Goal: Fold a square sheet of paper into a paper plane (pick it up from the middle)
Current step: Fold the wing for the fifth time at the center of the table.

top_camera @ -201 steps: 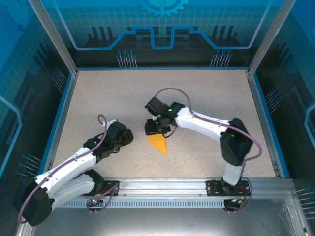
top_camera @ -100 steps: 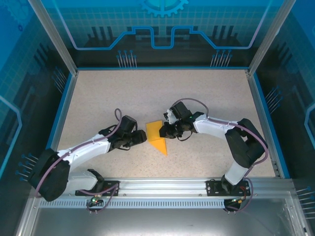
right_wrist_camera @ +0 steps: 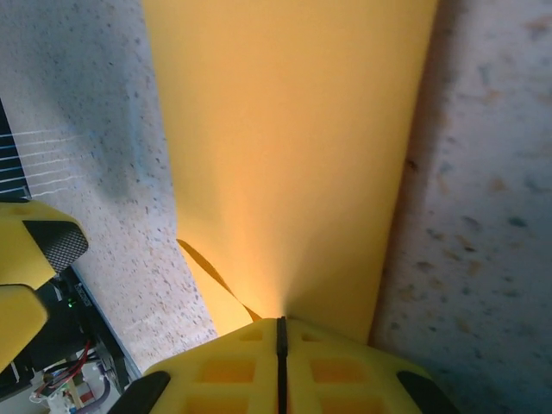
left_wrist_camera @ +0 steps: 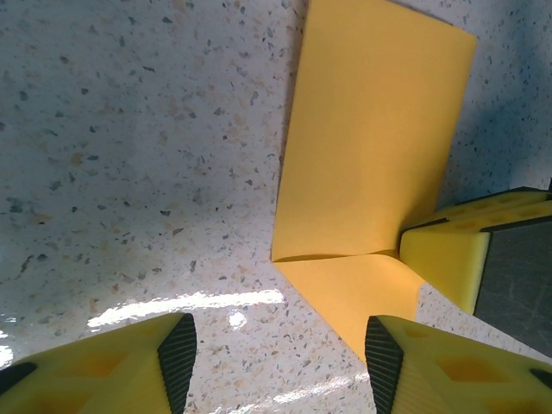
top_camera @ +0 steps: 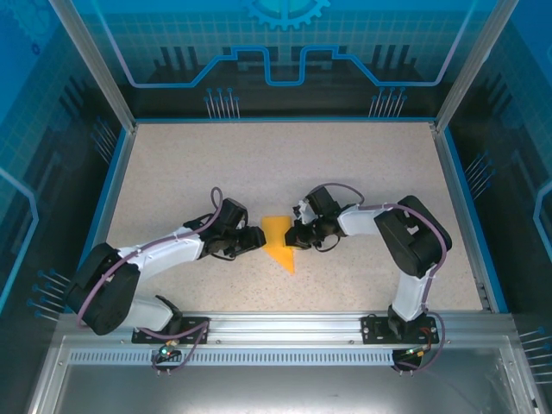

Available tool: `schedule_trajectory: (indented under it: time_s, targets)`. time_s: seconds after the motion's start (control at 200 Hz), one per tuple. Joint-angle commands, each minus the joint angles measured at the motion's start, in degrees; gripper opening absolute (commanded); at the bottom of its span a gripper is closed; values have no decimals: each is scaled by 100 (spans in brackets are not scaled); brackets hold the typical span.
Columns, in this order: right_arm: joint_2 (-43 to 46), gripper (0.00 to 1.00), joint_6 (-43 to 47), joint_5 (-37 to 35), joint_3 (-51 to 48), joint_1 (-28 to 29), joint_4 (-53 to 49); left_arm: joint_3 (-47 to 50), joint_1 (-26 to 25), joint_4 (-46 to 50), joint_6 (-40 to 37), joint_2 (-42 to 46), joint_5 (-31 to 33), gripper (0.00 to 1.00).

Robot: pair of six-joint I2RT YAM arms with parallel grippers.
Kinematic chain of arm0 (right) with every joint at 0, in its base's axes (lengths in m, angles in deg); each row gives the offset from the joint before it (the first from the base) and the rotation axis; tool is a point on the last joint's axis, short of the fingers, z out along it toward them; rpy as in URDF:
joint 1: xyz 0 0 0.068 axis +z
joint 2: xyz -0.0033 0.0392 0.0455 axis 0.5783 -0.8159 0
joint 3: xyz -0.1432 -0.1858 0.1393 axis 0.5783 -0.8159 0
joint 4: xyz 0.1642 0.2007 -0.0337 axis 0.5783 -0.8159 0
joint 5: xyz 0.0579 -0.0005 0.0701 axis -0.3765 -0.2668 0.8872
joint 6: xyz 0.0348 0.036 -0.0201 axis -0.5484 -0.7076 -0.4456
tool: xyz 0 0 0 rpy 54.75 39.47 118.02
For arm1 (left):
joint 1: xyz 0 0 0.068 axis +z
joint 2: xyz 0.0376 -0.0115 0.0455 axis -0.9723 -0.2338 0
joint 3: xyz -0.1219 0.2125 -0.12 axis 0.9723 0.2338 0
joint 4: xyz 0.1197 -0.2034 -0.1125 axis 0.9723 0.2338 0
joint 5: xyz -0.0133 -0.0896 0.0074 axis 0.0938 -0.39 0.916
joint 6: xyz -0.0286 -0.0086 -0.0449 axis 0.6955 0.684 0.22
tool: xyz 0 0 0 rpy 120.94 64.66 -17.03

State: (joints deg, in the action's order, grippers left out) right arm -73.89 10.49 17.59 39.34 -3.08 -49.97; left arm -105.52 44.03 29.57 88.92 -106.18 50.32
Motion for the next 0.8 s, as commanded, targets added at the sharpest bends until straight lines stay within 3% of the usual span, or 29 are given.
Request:
schedule_trajectory:
  time_s: [0.0, 0.44, 0.79]
  targets:
    - [-55, 10, -68, 269, -200, -162, 329, -226, 36, -14, 80, -101, -176, 58]
    - [1214, 20, 317, 54, 30, -122, -660, -281, 41, -16, 40, -238, -215, 59]
    - [736, 16, 350, 51, 179, 94, -588, -400, 33, -10, 35, -348, -270, 59]
